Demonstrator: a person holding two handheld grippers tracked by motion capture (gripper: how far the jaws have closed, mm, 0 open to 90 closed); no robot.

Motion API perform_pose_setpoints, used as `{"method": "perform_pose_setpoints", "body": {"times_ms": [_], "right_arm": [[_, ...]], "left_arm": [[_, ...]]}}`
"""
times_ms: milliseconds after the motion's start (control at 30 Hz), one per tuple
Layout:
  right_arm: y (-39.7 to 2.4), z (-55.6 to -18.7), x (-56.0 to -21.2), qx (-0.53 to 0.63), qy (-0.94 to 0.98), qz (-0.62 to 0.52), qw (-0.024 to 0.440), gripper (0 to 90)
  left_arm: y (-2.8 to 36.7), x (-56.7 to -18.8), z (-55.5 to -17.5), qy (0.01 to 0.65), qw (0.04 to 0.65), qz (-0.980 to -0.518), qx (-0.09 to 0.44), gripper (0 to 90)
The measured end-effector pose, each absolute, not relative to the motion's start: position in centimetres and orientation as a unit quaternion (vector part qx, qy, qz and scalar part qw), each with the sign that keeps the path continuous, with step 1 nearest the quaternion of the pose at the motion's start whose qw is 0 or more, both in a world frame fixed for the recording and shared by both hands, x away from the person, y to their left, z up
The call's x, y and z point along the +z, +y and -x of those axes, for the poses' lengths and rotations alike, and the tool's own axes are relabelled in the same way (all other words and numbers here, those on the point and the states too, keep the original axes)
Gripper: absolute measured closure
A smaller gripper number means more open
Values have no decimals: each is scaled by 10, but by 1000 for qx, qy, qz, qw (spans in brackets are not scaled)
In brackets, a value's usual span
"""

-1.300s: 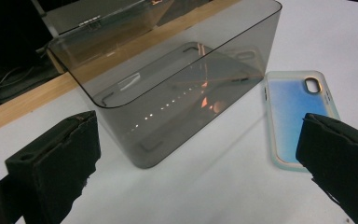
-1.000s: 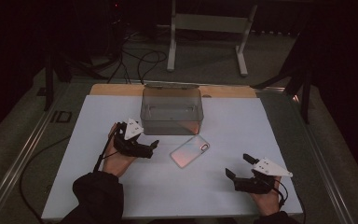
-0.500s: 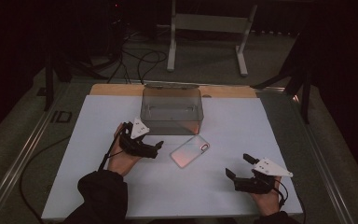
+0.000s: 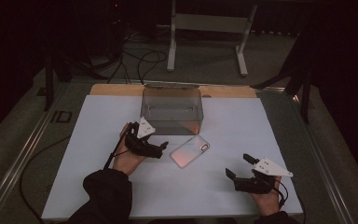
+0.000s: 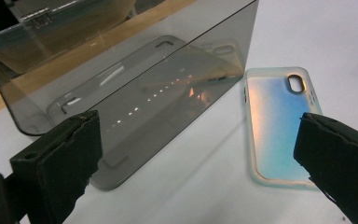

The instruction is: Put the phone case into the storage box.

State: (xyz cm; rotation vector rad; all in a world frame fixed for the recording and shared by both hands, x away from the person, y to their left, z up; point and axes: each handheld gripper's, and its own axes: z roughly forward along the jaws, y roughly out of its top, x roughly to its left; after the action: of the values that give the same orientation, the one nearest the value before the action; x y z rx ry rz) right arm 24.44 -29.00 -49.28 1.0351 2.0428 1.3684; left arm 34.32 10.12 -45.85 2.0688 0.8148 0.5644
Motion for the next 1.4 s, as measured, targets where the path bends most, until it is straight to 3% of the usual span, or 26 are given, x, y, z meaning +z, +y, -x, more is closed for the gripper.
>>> {"method": "perform_pose_setpoints", "body": {"times_ms": [1400], "right_arm": [[-291, -245, -493, 499, 744, -377, 236, 87]], "left_arm": [[74, -486, -357, 309, 399, -840, 197, 8]]}}
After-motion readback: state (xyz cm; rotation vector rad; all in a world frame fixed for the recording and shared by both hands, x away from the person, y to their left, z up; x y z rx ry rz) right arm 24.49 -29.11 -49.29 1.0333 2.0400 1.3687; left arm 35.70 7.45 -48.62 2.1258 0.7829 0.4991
